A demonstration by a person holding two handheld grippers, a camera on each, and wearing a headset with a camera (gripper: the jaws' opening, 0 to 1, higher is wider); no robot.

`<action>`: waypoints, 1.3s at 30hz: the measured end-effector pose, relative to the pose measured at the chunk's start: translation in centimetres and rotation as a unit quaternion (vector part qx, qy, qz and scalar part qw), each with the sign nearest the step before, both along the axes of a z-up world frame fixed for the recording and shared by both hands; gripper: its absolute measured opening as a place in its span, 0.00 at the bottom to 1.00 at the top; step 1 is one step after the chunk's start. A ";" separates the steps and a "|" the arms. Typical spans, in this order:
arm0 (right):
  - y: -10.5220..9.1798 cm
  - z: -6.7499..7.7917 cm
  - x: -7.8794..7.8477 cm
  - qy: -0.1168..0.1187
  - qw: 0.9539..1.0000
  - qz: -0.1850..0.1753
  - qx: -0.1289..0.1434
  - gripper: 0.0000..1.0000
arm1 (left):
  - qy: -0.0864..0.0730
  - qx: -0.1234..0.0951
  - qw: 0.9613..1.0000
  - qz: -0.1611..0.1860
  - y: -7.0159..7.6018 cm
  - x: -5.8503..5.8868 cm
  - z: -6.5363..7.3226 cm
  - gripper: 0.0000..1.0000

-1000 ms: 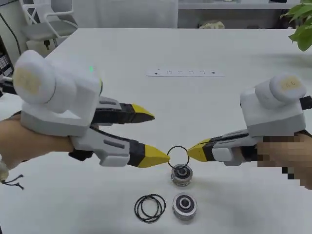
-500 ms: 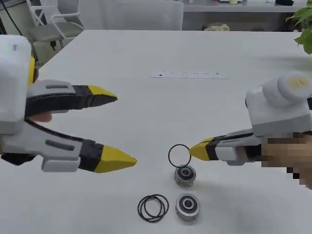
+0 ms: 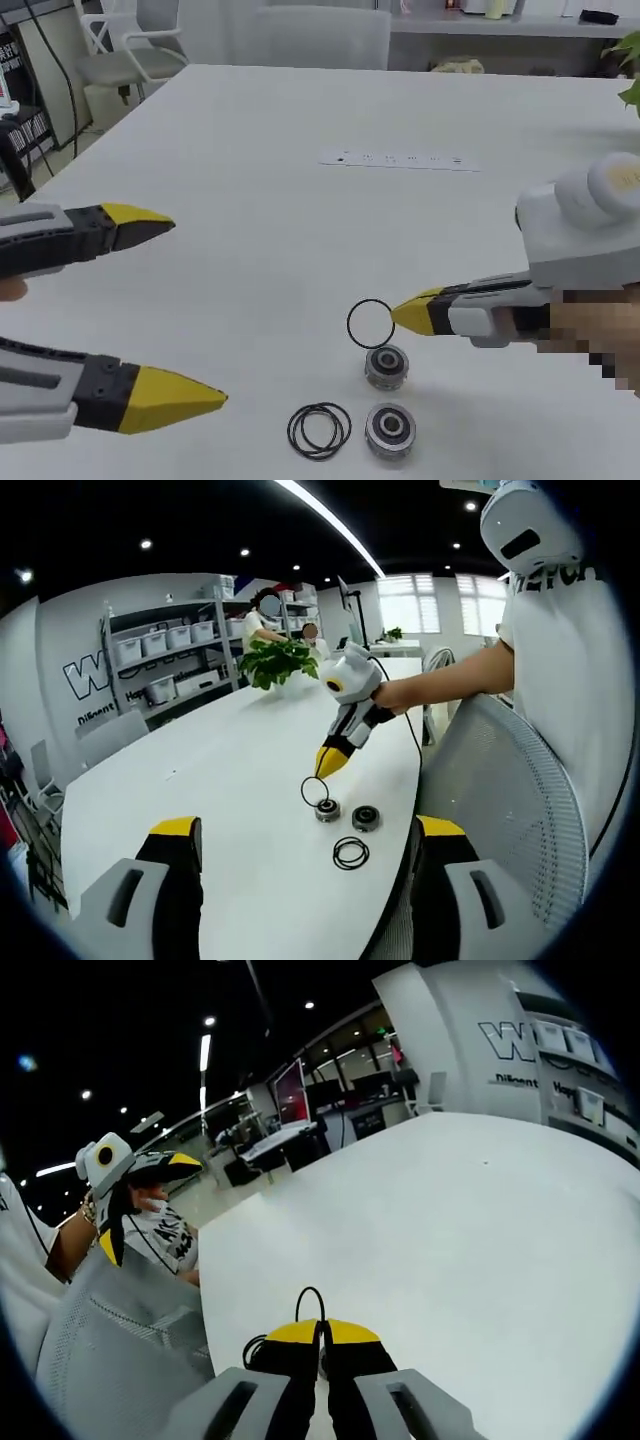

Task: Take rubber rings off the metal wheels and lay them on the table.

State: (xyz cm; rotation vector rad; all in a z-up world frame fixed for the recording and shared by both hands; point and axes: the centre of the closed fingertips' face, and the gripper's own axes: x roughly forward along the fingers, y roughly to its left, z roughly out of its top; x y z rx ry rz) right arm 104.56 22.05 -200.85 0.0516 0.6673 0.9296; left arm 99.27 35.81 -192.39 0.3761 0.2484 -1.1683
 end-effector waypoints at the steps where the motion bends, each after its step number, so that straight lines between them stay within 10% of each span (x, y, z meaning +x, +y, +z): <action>1: 0.0 0.0 0.0 0.000 1.000 0.001 0.000 0.00 | 0.001 0.000 1.000 0.002 0.1 -0.1 -0.1 0.85; 39: 4.6 -2.4 -3.3 0.038 0.995 0.087 -0.040 0.00 | 0.076 0.020 0.995 0.055 1.2 -2.3 -5.8 0.89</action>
